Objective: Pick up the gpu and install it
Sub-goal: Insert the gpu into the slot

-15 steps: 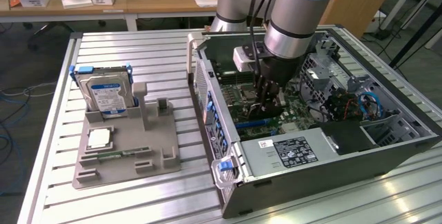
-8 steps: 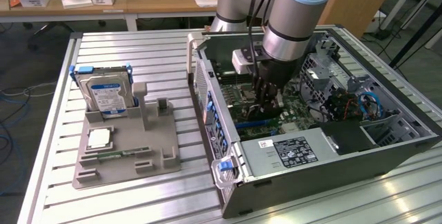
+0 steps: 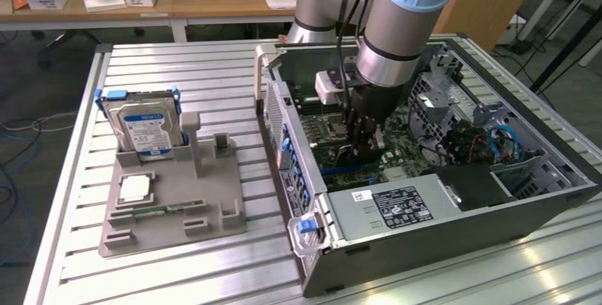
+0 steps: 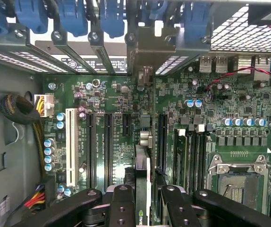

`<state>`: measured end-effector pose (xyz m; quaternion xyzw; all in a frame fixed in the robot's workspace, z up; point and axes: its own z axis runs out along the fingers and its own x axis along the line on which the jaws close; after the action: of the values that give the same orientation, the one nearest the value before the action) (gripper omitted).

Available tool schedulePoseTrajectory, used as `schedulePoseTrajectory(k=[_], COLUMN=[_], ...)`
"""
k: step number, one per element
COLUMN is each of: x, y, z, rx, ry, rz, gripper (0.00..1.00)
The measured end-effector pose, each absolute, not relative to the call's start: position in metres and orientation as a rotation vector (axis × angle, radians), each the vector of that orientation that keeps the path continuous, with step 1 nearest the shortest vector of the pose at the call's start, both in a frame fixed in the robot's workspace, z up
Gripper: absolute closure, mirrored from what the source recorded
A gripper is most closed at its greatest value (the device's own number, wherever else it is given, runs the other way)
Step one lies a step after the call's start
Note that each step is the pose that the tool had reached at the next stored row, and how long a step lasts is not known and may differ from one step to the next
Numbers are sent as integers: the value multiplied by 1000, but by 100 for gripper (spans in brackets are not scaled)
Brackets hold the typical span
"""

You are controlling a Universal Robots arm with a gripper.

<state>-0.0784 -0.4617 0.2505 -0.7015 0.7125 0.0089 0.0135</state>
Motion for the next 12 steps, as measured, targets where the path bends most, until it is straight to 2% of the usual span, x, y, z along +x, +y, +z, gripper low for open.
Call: schedulePoseTrajectory(k=[12], x=[-83], y=[-461], z=[248], rx=[-2185], ry=[2220], rz=[28], gripper=[74])
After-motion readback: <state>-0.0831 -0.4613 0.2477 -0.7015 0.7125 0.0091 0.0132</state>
